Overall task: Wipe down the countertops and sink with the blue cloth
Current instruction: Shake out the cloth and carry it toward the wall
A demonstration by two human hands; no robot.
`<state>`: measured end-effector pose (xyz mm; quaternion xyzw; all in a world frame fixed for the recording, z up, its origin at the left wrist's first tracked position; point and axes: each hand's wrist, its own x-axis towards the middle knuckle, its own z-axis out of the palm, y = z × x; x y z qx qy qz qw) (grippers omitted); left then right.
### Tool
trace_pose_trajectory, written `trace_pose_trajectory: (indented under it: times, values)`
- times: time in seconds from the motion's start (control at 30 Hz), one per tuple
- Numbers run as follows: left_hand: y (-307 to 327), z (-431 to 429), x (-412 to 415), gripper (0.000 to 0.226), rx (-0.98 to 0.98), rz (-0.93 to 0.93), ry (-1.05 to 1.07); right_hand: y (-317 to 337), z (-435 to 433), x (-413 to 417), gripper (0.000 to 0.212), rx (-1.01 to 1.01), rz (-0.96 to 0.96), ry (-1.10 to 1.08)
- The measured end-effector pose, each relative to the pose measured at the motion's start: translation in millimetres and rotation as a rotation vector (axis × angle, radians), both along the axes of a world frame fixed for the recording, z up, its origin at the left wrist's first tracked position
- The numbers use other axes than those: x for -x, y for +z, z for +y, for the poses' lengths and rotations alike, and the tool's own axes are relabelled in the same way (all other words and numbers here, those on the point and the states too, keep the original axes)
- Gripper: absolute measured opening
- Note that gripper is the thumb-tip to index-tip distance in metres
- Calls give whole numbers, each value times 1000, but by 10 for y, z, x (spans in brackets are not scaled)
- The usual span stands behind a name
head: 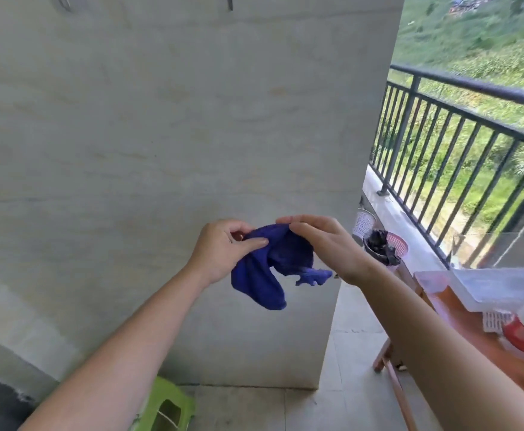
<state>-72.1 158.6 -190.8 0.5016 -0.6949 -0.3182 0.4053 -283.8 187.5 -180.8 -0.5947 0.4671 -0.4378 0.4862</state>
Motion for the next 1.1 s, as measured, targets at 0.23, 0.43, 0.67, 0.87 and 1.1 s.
trace_pose_trajectory:
  times: [0.23,0.43,0.67,0.87,1.1]
  values:
    - [383,-434,-194,37,127,-10,51,86,-562,105,19,116,401,-17]
    - [730,-701,-500,22,137,26,-1,422,-696,-156,12,208,453,-61]
    - [1186,-911,-830,19,365,-144,-30,541,-805,-990,18,241,531,-94]
    - [1275,-1092,-1263,15,282,-426,-178,748,-890,-1120,23,275,475,-347]
    - [1009,-1311,-1406,9,156,-329,-268,683,-784,-1091,32,239,849,-285]
